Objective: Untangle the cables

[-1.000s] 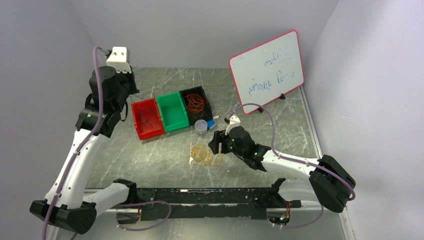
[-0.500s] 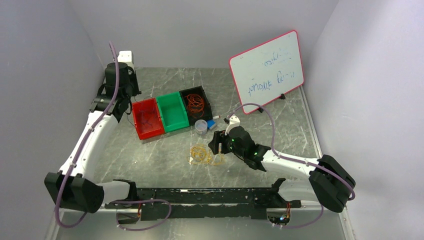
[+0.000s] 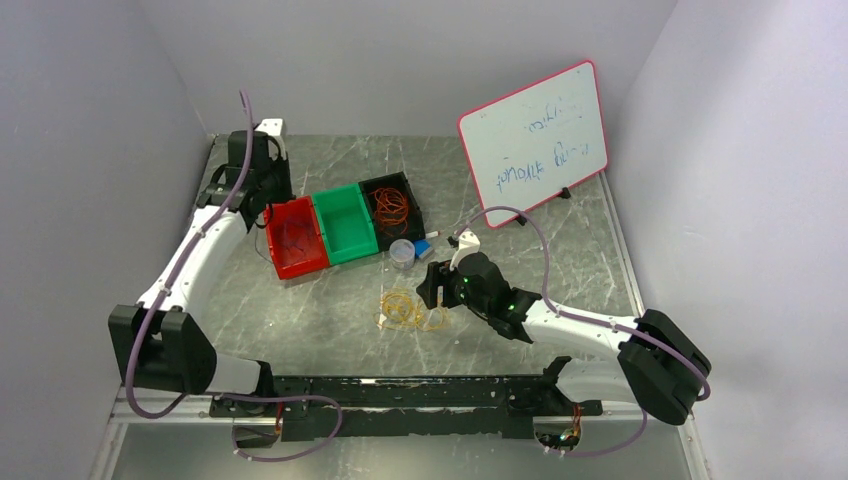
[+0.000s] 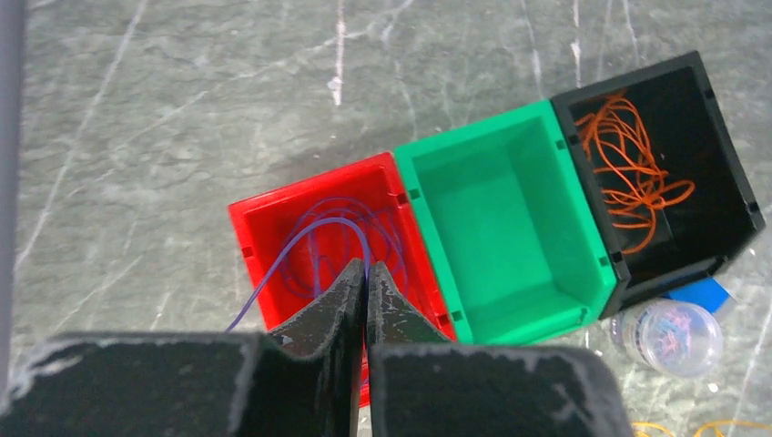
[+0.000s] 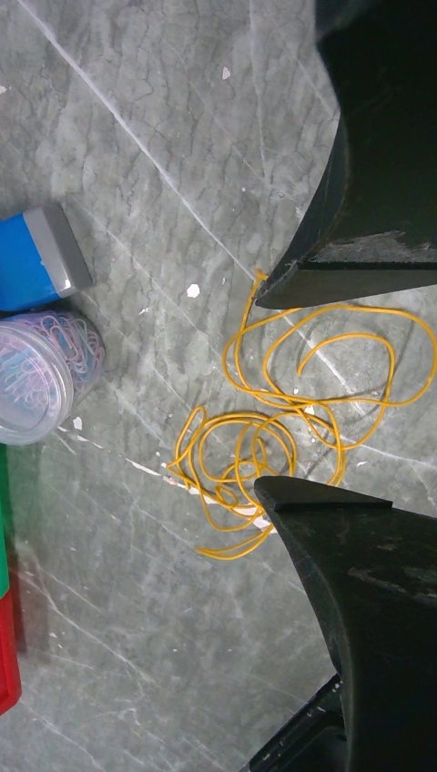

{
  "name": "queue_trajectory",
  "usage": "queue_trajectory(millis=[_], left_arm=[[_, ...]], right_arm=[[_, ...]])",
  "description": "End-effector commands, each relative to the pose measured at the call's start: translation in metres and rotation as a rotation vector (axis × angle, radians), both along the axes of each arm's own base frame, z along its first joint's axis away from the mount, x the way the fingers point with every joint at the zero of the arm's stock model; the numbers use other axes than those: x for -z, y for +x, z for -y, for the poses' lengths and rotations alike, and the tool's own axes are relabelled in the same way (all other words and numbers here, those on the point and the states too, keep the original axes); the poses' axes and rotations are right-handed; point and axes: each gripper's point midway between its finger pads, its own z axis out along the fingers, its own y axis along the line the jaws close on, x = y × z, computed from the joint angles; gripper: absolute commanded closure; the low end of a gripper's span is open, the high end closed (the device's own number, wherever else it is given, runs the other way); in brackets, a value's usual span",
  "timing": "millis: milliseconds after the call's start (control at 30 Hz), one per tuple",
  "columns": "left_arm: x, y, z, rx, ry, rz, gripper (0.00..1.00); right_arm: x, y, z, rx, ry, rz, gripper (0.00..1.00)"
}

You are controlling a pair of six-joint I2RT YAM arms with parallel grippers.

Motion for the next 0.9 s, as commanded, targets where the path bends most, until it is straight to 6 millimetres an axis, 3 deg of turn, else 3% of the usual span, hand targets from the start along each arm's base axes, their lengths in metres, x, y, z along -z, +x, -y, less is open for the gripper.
queue_trajectory(millis=[0,233,533,667,867], left_arm=[[-0.001,0.004,0.030,0.168,-0.081,-0.018,0.93],[-0.015,0.012,0.061,0.313,-0.132,-0.004,0.93],[-0.011,0.014,0.124,0.457,-0.091,-0.038,0.93],[0.002,0.017,0.117,0.425,-0.059,-0.054,0.93],[0.025,0.017,0.088,0.351,-0.032,-0.104,0.93]], right_arm=[[-0.007,0.004,-0.003,0.000,0.015,0.020,0.29],[-0.005,0.003,-0.004,-0.003,0.015,0.014,0.29],[-0.003,0.003,-0.004,-0.005,0.011,0.011,0.29],[-0.003,0.002,-0.001,0.001,0.005,0.013,0.29],[-0.002,0.003,0.000,-0.001,-0.002,0.016,0.29]])
